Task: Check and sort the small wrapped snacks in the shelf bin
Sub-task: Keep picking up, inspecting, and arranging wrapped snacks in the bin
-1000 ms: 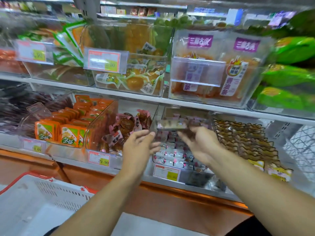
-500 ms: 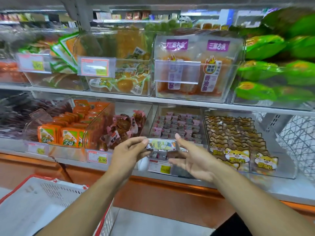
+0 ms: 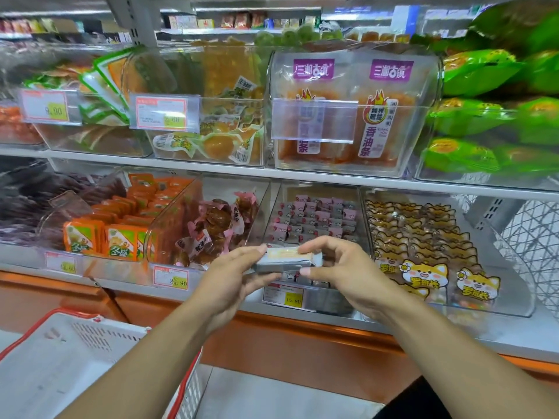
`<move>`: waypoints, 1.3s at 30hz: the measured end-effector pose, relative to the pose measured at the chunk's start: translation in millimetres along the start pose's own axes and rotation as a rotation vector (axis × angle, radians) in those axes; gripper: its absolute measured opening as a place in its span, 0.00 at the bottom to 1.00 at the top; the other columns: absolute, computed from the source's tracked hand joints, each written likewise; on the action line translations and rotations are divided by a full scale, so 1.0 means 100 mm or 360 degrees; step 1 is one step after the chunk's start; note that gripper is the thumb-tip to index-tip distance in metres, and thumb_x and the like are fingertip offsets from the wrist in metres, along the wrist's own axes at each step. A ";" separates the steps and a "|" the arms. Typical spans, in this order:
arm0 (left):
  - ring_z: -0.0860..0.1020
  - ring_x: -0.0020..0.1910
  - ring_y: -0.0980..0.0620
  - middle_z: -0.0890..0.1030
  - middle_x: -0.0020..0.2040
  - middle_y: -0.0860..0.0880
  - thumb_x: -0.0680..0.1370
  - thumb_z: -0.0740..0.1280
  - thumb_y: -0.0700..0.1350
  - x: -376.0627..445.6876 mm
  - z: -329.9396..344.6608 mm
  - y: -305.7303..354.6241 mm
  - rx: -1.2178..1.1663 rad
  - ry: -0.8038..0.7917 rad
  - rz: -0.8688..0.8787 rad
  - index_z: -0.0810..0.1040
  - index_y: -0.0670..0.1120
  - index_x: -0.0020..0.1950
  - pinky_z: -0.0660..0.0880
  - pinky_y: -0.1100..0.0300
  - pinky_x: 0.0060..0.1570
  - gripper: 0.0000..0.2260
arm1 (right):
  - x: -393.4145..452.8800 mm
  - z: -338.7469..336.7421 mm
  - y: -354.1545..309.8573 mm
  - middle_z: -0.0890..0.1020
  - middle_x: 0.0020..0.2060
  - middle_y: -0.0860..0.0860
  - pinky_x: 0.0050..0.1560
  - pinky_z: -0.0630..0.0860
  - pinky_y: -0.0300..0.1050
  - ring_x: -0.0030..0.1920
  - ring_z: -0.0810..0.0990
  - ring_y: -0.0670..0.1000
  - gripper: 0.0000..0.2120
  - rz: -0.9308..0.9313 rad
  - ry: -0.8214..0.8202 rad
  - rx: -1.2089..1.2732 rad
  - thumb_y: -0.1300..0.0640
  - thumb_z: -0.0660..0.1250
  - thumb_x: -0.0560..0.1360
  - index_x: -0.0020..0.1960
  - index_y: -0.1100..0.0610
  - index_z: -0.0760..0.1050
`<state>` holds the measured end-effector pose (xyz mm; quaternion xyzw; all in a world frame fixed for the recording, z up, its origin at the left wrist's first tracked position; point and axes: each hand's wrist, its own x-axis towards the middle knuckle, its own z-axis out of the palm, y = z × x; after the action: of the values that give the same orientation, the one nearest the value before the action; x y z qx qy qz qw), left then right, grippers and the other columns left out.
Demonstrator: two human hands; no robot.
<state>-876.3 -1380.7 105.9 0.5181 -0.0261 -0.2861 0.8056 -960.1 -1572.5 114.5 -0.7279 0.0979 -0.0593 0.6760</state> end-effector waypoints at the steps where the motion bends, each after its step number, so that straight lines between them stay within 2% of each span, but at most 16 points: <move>1: 0.85 0.52 0.41 0.84 0.54 0.35 0.79 0.69 0.39 0.00 -0.01 -0.01 0.0035 0.0006 0.0022 0.81 0.33 0.56 0.83 0.58 0.45 0.10 | 0.00 0.00 0.00 0.86 0.52 0.49 0.49 0.81 0.43 0.51 0.85 0.51 0.17 -0.0008 -0.0003 0.0040 0.69 0.77 0.69 0.50 0.49 0.85; 3: 0.85 0.52 0.42 0.85 0.54 0.36 0.77 0.70 0.36 0.01 -0.02 -0.01 0.0081 -0.0017 0.0090 0.80 0.35 0.55 0.83 0.58 0.45 0.08 | 0.02 -0.01 0.00 0.85 0.55 0.51 0.52 0.82 0.44 0.54 0.85 0.51 0.20 0.0027 0.0015 0.0242 0.65 0.79 0.68 0.56 0.50 0.82; 5: 0.85 0.52 0.42 0.85 0.54 0.37 0.74 0.71 0.32 0.01 -0.02 0.00 0.0128 -0.0060 0.0175 0.80 0.36 0.56 0.84 0.57 0.47 0.10 | 0.03 -0.02 -0.01 0.85 0.55 0.54 0.53 0.83 0.47 0.54 0.86 0.54 0.23 0.0135 0.0035 0.0429 0.55 0.79 0.68 0.62 0.53 0.79; 8: 0.85 0.54 0.43 0.86 0.55 0.40 0.72 0.70 0.25 0.01 -0.03 -0.01 0.0220 -0.0133 0.0281 0.79 0.38 0.57 0.83 0.58 0.51 0.16 | 0.04 0.01 -0.02 0.86 0.52 0.57 0.52 0.84 0.48 0.49 0.86 0.56 0.20 0.0323 -0.0026 0.0405 0.45 0.72 0.74 0.60 0.58 0.80; 10: 0.84 0.55 0.44 0.86 0.55 0.41 0.71 0.69 0.23 0.01 -0.02 -0.04 0.0235 -0.0145 0.0326 0.79 0.39 0.58 0.82 0.58 0.52 0.19 | 0.04 0.03 0.00 0.86 0.51 0.59 0.50 0.84 0.46 0.44 0.85 0.54 0.18 0.0333 -0.0024 0.0396 0.47 0.69 0.77 0.58 0.59 0.81; 12: 0.84 0.55 0.46 0.86 0.55 0.42 0.71 0.70 0.25 0.02 0.00 -0.04 0.0192 -0.0112 0.0348 0.79 0.39 0.58 0.82 0.59 0.52 0.19 | 0.03 0.02 -0.01 0.86 0.52 0.59 0.48 0.83 0.43 0.45 0.85 0.53 0.15 0.0288 -0.0028 0.0452 0.51 0.70 0.78 0.58 0.60 0.81; 15: 0.85 0.53 0.49 0.85 0.56 0.42 0.71 0.74 0.40 0.02 0.00 -0.01 0.0087 -0.0113 0.0259 0.80 0.39 0.60 0.83 0.58 0.50 0.18 | 0.03 0.00 -0.02 0.86 0.53 0.59 0.53 0.83 0.46 0.51 0.85 0.56 0.12 0.0237 -0.0081 0.0545 0.58 0.70 0.78 0.59 0.61 0.80; 17: 0.85 0.54 0.46 0.86 0.54 0.41 0.74 0.72 0.46 0.02 -0.01 -0.02 0.0056 -0.0072 0.0131 0.80 0.38 0.59 0.83 0.56 0.48 0.17 | 0.03 -0.01 -0.02 0.86 0.54 0.58 0.58 0.82 0.48 0.55 0.84 0.57 0.12 0.0203 -0.0105 0.0546 0.61 0.70 0.78 0.61 0.61 0.79; 19: 0.85 0.53 0.41 0.86 0.53 0.39 0.77 0.71 0.48 0.02 -0.01 -0.04 0.0065 -0.0024 0.0042 0.81 0.37 0.58 0.83 0.55 0.47 0.16 | 0.02 0.00 -0.02 0.86 0.54 0.58 0.58 0.81 0.47 0.55 0.84 0.56 0.13 0.0175 -0.0110 0.0557 0.63 0.69 0.77 0.62 0.62 0.78; 21: 0.86 0.50 0.40 0.86 0.52 0.40 0.75 0.72 0.49 0.03 -0.01 -0.06 0.0089 -0.0021 0.0025 0.83 0.38 0.57 0.84 0.55 0.47 0.17 | 0.02 0.00 -0.03 0.86 0.54 0.58 0.55 0.82 0.44 0.54 0.85 0.55 0.13 0.0153 -0.0094 0.0582 0.66 0.69 0.77 0.61 0.62 0.77; 25: 0.86 0.44 0.47 0.87 0.49 0.41 0.71 0.73 0.49 0.04 -0.02 -0.06 0.0127 -0.0030 0.0117 0.84 0.39 0.55 0.83 0.58 0.49 0.18 | 0.03 0.00 -0.05 0.86 0.53 0.58 0.51 0.82 0.41 0.54 0.85 0.54 0.16 0.0142 -0.0064 0.0643 0.69 0.70 0.75 0.62 0.61 0.76; 30: 0.86 0.47 0.48 0.86 0.52 0.41 0.73 0.71 0.48 0.04 0.01 -0.06 0.0151 -0.0050 0.0164 0.82 0.41 0.58 0.82 0.63 0.44 0.17 | 0.06 0.00 -0.04 0.86 0.54 0.58 0.54 0.83 0.44 0.55 0.85 0.56 0.20 0.0165 0.0042 0.0735 0.67 0.73 0.73 0.63 0.60 0.74; 33: 0.85 0.49 0.47 0.86 0.52 0.41 0.75 0.72 0.41 0.04 0.02 -0.05 0.0113 -0.0077 0.0232 0.81 0.40 0.59 0.82 0.63 0.45 0.14 | 0.08 -0.01 -0.04 0.86 0.54 0.59 0.49 0.83 0.42 0.54 0.86 0.56 0.21 0.0280 0.0037 0.0755 0.58 0.75 0.71 0.62 0.62 0.77; 36: 0.85 0.50 0.47 0.86 0.53 0.42 0.71 0.74 0.39 0.04 0.02 -0.03 0.0076 -0.0135 0.0270 0.82 0.42 0.60 0.82 0.61 0.48 0.17 | 0.08 -0.01 -0.02 0.86 0.54 0.60 0.55 0.83 0.48 0.55 0.86 0.58 0.21 0.0357 -0.0034 0.0715 0.51 0.74 0.72 0.60 0.61 0.80; 39: 0.84 0.53 0.47 0.85 0.56 0.43 0.68 0.75 0.38 0.02 0.01 -0.03 0.0183 -0.0223 0.0281 0.85 0.45 0.57 0.82 0.58 0.54 0.17 | 0.09 0.00 -0.02 0.85 0.54 0.61 0.53 0.83 0.47 0.53 0.86 0.58 0.17 0.0308 0.0002 0.0708 0.55 0.73 0.74 0.60 0.62 0.80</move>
<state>-876.7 -1383.5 103.4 0.5380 -0.1442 -0.2476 0.7928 -951.5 -1574.8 115.7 -0.5483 0.1522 -0.0148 0.8222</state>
